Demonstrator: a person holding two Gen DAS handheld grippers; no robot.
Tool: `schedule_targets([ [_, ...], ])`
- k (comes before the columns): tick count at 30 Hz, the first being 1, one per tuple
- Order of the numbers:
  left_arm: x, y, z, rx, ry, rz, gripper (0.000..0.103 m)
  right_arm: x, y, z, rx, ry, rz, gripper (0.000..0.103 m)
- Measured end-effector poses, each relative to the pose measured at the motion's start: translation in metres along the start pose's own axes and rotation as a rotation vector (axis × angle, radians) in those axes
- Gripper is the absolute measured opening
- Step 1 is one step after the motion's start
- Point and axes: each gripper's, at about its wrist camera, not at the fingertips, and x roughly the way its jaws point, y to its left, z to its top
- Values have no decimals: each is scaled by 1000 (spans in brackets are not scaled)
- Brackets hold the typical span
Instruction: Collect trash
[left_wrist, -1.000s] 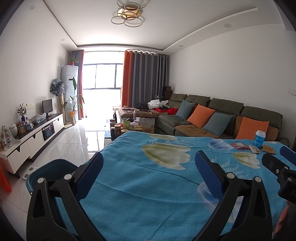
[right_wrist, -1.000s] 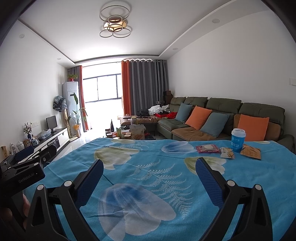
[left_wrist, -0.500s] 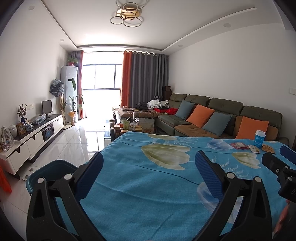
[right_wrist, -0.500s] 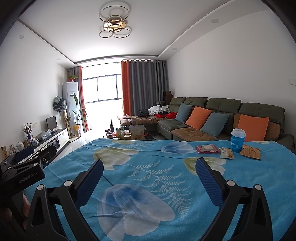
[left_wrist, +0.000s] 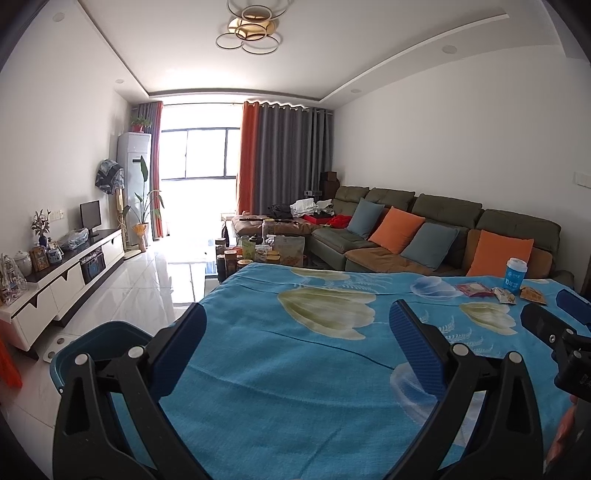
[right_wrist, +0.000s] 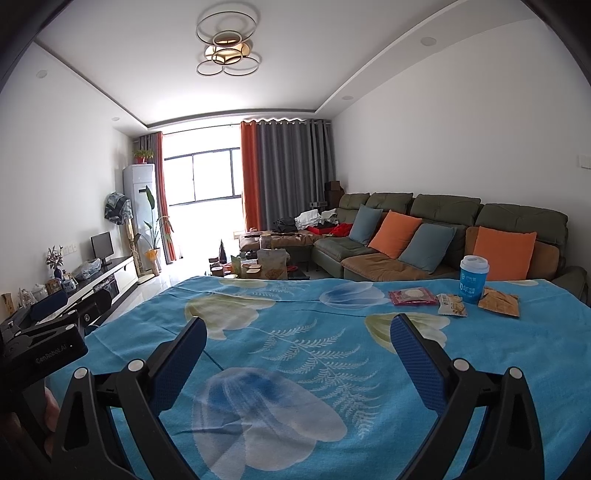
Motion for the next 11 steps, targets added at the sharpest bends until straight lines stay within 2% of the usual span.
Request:
schedule_targets([
  [5, 2, -7, 1, 20, 26, -20, 98, -1, -2, 0, -1, 7, -5, 96],
  [9, 27, -4, 4, 10, 143, -41, 98, -1, -15, 2, 6, 27, -22, 96],
  [11, 53, 0, 6, 4, 248, -52, 98, 4, -28, 4, 19, 76, -36, 96],
])
